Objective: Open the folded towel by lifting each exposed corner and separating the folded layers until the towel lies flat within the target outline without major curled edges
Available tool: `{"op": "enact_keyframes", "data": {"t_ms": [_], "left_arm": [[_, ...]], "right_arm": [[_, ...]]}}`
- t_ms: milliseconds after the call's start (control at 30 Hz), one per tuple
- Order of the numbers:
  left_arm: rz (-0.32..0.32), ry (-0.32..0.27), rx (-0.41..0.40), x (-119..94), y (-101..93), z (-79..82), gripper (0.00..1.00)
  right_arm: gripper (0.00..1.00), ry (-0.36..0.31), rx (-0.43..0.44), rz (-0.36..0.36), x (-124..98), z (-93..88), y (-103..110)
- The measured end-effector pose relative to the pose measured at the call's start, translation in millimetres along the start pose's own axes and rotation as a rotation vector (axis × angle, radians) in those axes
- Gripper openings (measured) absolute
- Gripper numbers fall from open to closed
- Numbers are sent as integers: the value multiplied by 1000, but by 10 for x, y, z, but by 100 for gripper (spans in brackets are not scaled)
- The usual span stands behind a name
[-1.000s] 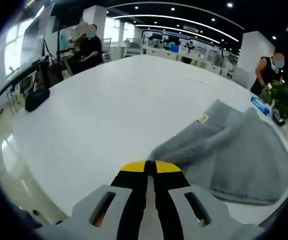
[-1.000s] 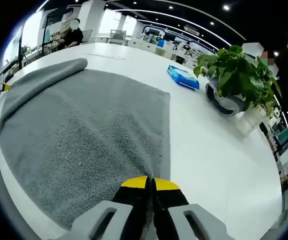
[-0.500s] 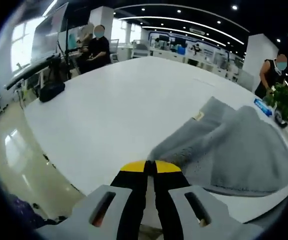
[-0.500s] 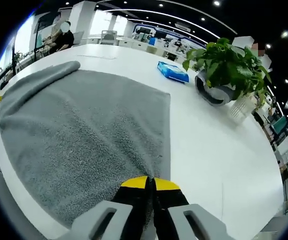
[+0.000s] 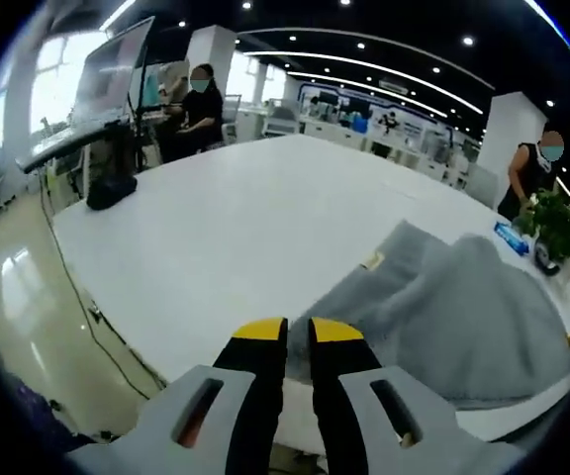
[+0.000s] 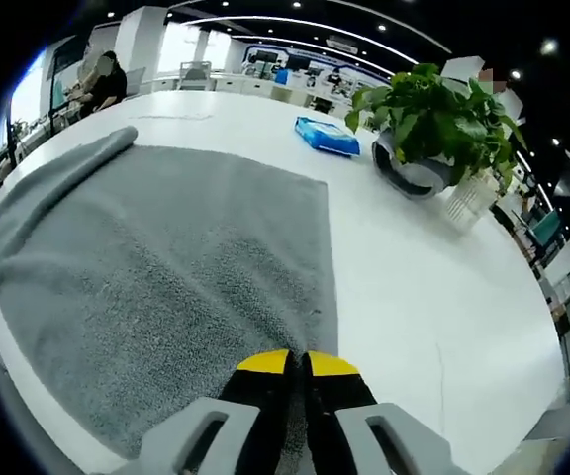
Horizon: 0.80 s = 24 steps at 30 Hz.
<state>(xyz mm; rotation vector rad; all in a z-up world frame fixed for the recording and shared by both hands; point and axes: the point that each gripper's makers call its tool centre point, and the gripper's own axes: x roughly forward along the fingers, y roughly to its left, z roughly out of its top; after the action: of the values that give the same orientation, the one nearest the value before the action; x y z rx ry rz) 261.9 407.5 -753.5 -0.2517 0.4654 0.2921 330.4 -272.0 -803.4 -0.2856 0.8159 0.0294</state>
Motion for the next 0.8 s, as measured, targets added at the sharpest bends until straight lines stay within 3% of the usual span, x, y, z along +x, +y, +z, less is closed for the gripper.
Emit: {"op": "enact_keyframes", "data": {"t_ms": [133,367,533,800], "left_arm": [[-47,-24,31,118,-170,192,7],[-135,-19,87,413,-607,327,8],[-210,16,162,646,-985,312,8],[-299,58,159,935,-1363,261,8]], "right_arm": [[7,-113,73,14,-39,262,-5],[11,-95,64,42,63,295,50],[14,-114,75,52,91,404,46],[21,-138,89,82,190,587,81]]}}
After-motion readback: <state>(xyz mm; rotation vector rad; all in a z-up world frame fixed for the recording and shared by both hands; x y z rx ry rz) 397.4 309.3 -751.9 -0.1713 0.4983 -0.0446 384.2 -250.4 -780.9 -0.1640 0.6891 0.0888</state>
